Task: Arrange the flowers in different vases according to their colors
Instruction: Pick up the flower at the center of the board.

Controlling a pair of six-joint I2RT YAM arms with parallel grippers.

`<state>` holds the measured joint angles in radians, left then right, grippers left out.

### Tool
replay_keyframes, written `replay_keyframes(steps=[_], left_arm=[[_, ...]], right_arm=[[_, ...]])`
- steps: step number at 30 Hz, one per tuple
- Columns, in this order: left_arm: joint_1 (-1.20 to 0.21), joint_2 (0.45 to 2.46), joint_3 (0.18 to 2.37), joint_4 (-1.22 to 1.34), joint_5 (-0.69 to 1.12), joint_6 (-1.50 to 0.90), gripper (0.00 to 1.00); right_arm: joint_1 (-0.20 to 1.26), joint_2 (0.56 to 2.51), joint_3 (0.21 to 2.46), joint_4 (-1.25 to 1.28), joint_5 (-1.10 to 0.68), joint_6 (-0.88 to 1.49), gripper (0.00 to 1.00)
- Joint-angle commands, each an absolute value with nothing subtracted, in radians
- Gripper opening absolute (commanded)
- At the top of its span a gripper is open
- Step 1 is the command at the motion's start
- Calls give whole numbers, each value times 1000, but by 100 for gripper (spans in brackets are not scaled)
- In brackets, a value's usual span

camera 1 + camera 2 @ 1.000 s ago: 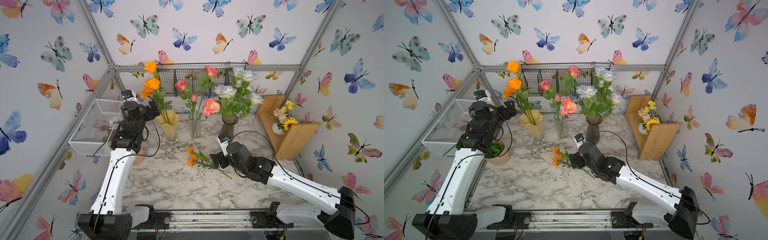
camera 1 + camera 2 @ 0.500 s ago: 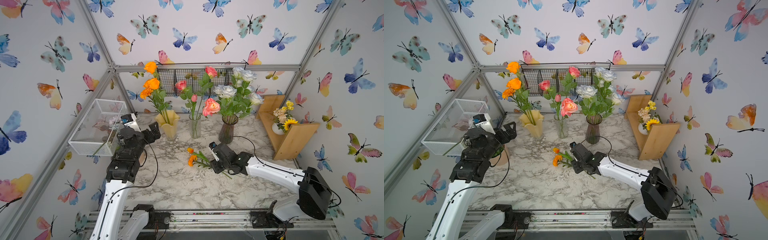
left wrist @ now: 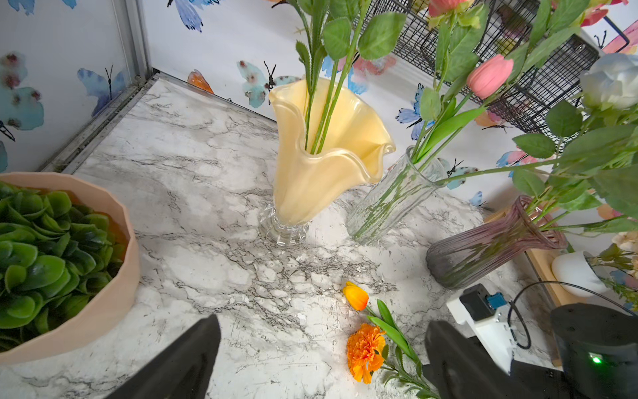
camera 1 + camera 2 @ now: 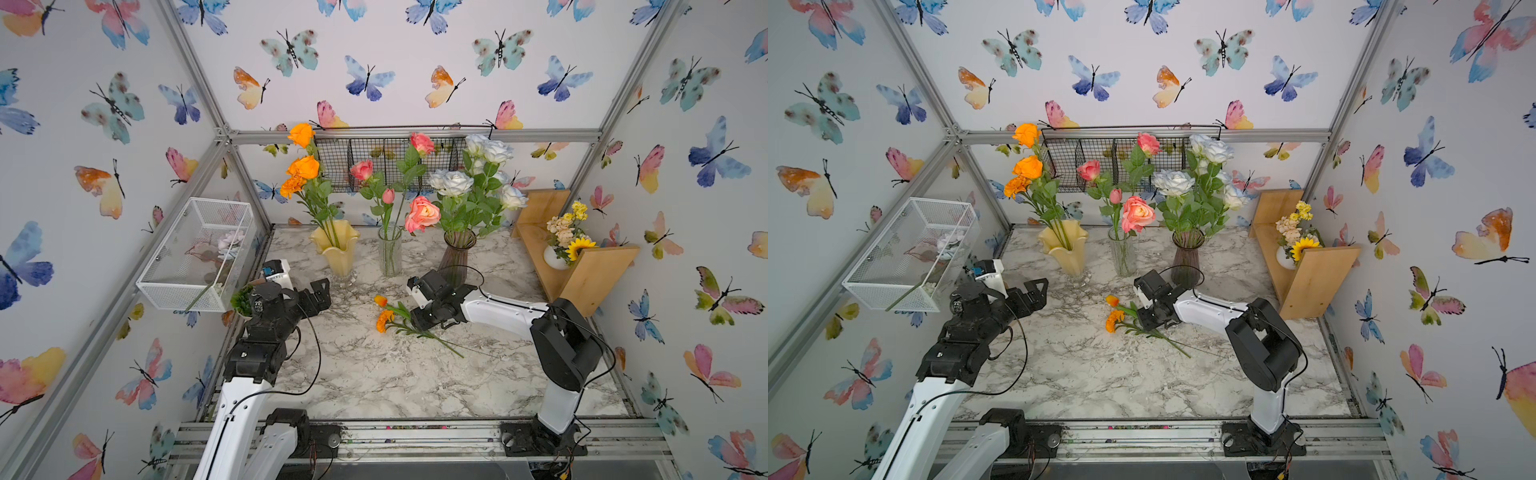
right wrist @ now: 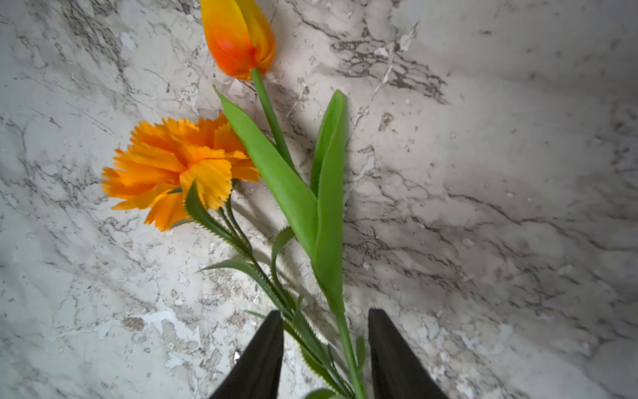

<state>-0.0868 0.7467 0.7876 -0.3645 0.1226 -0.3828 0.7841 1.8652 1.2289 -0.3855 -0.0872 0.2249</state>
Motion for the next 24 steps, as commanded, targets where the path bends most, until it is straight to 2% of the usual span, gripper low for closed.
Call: replay_keyframes(steps=[1,8,14,18,24], left_arm=[[-86,743,787,-359,163,-376,99],[-86,764,787,-359,177,-375,99],[-85,764,778,-359,185,-382,99],[-85,765,774,-358,199,-385,99],[-85,771,750,-340,252,-421,99]], right_arm=[[785,1912,1273,-391,-86,202,41],[785,1998,1326,-397,-55,189,35],[785,2037,1367,-400,-44,178,25],[785,2049,1396,-415,-47,152,3],[797,1964,1385,-362,-3,85,2]])
